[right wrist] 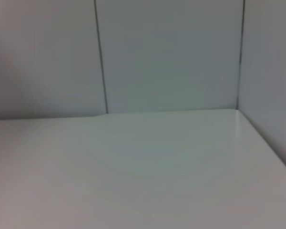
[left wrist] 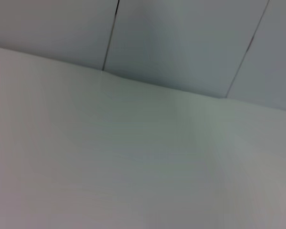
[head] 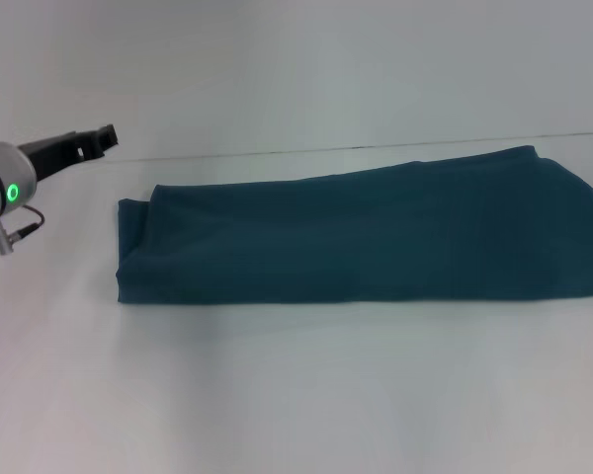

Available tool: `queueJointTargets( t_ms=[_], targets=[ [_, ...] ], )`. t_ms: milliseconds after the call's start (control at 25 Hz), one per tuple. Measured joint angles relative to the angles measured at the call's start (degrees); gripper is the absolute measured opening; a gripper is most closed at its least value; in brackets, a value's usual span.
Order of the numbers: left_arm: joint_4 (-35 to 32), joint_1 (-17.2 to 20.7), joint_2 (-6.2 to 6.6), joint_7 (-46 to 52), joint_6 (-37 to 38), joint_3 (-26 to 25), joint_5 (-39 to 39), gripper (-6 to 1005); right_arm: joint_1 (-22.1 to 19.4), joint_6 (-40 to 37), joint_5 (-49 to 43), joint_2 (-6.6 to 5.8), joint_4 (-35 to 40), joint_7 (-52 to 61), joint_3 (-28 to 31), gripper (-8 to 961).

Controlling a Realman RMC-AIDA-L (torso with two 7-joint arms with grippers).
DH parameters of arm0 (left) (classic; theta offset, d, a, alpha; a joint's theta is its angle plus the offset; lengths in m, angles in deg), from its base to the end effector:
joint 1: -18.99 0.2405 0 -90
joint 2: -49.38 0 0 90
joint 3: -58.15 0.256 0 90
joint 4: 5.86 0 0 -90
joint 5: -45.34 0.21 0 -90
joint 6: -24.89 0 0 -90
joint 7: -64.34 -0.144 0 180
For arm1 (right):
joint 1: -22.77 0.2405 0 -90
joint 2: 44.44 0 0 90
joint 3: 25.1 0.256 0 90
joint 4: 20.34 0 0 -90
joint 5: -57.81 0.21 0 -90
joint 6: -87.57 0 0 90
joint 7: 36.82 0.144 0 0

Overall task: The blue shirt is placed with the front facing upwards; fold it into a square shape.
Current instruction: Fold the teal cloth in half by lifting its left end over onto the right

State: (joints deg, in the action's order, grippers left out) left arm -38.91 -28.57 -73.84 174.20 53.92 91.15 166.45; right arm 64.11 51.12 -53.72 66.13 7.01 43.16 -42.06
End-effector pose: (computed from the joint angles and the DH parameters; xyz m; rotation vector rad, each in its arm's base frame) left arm -0.2515 0.4728 0.0152 -1.7831 -1.1298 -0.5125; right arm 0.3444 0.4517 0.1311 -1.6484 0.8919 0.4092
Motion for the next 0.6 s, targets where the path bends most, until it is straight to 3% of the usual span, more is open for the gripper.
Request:
queueJointTargets(
  t_ms=[320,400,600],
  targets=[
    [-2.0,3.22,0.33,0.52,9.44,0.14,-0.04,703,-3.86,-9.89,0.66,-0.05,0.0,3.14,0.0,739],
    [-3.06,4.03,0.36,1.21,11.76,0.14,0.07,785,-4.44,-11.93,0.59,-0.09,0.02,3.83,0.0,739],
    [-3.83,5.6,0.57,1.77,17.06,0.16,0.59,785,-7.22,-20.52,0.25,0.05,3.21,9.45,-0.12,740]
  ],
)
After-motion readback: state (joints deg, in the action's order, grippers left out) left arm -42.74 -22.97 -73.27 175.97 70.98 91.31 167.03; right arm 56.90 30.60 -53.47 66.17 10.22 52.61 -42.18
